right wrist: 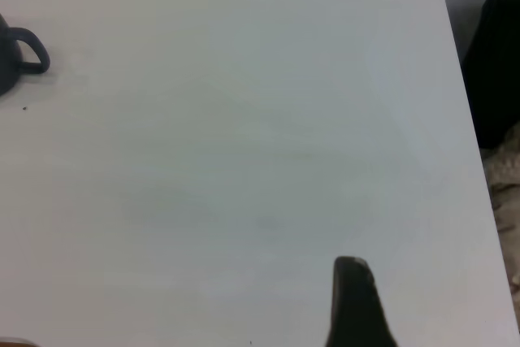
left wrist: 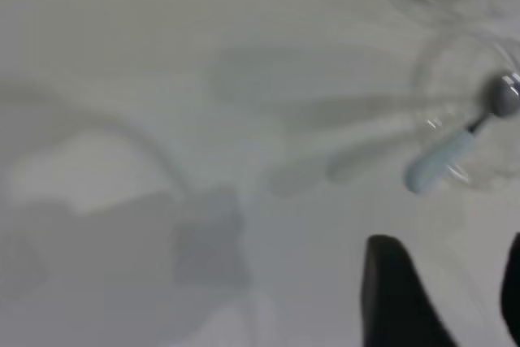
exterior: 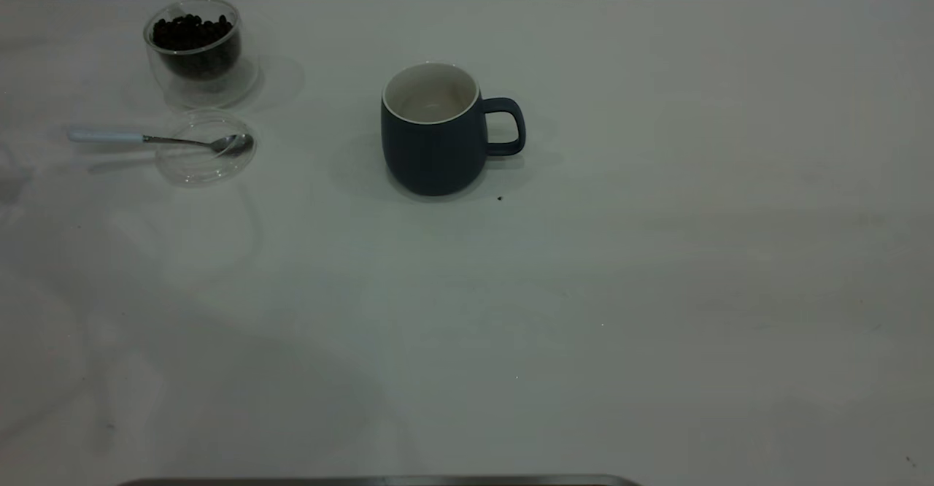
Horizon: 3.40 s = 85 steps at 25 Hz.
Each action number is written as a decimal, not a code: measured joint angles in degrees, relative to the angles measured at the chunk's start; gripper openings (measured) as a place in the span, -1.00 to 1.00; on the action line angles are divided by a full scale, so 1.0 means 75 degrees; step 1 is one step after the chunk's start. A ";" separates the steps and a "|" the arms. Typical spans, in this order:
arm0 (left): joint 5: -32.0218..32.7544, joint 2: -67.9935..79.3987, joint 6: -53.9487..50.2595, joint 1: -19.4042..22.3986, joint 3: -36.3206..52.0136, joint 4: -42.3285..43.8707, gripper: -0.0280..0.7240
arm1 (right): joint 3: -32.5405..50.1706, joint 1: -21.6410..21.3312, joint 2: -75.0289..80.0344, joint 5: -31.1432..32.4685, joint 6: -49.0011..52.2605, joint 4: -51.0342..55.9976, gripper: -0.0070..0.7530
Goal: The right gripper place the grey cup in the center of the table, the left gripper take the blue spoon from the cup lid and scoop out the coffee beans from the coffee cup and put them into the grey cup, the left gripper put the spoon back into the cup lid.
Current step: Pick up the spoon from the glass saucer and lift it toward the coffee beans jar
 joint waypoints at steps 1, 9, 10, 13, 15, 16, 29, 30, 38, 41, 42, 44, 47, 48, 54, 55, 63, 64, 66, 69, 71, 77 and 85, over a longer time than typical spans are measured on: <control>-0.0050 0.0000 0.0000 0.0000 0.0000 -0.0153 0.31 | 0.0000 0.0000 0.0000 0.0000 0.0000 0.0000 0.21; -0.0027 0.0221 -0.0087 0.0000 -0.0017 -0.0786 0.44 | 0.0000 0.0000 0.0000 0.0000 0.0000 0.0000 0.21; 0.0024 0.0341 -0.0087 0.0000 -0.0039 -0.0786 0.44 | 0.0000 0.0000 0.0000 0.0000 0.0000 0.0000 0.21; 0.0207 0.0759 -0.0087 0.0000 -0.0207 -0.0786 0.44 | 0.0000 0.0000 0.0000 0.0000 0.0000 0.0000 0.21; 0.0271 0.1033 -0.0087 0.0000 -0.0411 -0.0786 0.45 | 0.0000 0.0000 0.0000 0.0000 0.0000 0.0000 0.21; 0.0278 0.1174 -0.0087 0.0000 -0.0521 -0.0786 0.44 | 0.0000 0.0000 0.0000 0.0000 0.0000 0.0000 0.21; 0.1132 0.1990 0.0503 -0.0102 -0.1087 -0.1295 0.45 | 0.0000 0.0000 0.0000 0.0000 0.0000 0.0000 0.21; 0.1170 0.1990 0.0554 -0.0116 -0.1092 -0.1423 0.45 | 0.0000 0.0000 0.0000 0.0000 0.0000 0.0000 0.21; 0.1409 0.1990 0.0766 -0.0463 -0.1116 -0.1409 0.44 | 0.0000 0.0000 0.0000 0.0000 0.0000 0.0000 0.21; 0.1363 0.1990 0.0824 -0.0555 -0.1116 -0.1352 0.44 | 0.0000 0.0000 0.0000 0.0000 0.0000 0.0000 0.21; 0.1346 0.1990 0.0824 -0.0561 -0.1116 -0.1352 0.44 | 0.0000 0.0000 0.0000 0.0000 0.0000 0.0000 0.21; 0.1321 0.1990 0.0848 -0.0561 -0.1116 -0.1347 0.44 | 0.0000 0.0000 0.0000 0.0000 0.0000 0.0000 0.21; 0.1302 0.2060 0.0848 -0.0561 -0.1133 -0.1277 0.44 | 0.0000 0.0000 0.0000 0.0000 0.0000 0.0000 0.21; 0.1302 0.2112 0.0848 -0.0561 -0.1132 -0.1269 0.44 | 0.0000 0.0000 0.0000 0.0000 0.0000 0.0000 0.21; 0.1302 0.2444 0.0848 -0.0561 -0.1132 -0.1262 0.44 | 0.0000 0.0000 0.0000 0.0000 0.0000 0.0000 0.21; 0.1309 0.2463 0.0848 -0.0561 -0.1132 -0.1296 0.44 | 0.0000 0.0000 0.0000 0.0000 0.0000 0.0000 0.21; 0.1479 0.2506 0.0852 -0.0561 -0.1132 -0.1564 0.38 | 0.0000 0.0000 0.0000 0.0000 0.0000 0.0000 0.21; 0.1486 0.2506 0.0852 -0.0561 -0.1132 -0.1564 0.34 | 0.0000 0.0000 0.0000 0.0000 0.0000 0.0000 0.21; 0.1505 0.2506 0.0852 -0.0561 -0.1132 -0.1564 0.25 | 0.0000 0.0000 0.0000 0.0000 0.0000 0.0000 0.21; 0.1522 0.2506 0.0852 -0.0561 -0.1132 -0.1564 0.15 | 0.0000 0.0000 0.0000 0.0000 0.0000 0.0000 0.21; 0.1528 0.2506 0.0852 -0.0561 -0.1132 -0.1564 0.09 | 0.0000 0.0000 0.0000 0.0000 0.0000 0.0000 0.21; 0.1547 0.2511 0.0845 -0.0561 -0.1132 -0.1564 -0.19 | 0.0000 0.0000 0.0000 0.0000 0.0000 0.0000 0.21; 0.1848 0.2511 0.0845 -0.0561 -0.1132 -0.1659 -0.51 | 0.0000 0.0000 0.0000 0.0000 0.0000 0.0000 0.21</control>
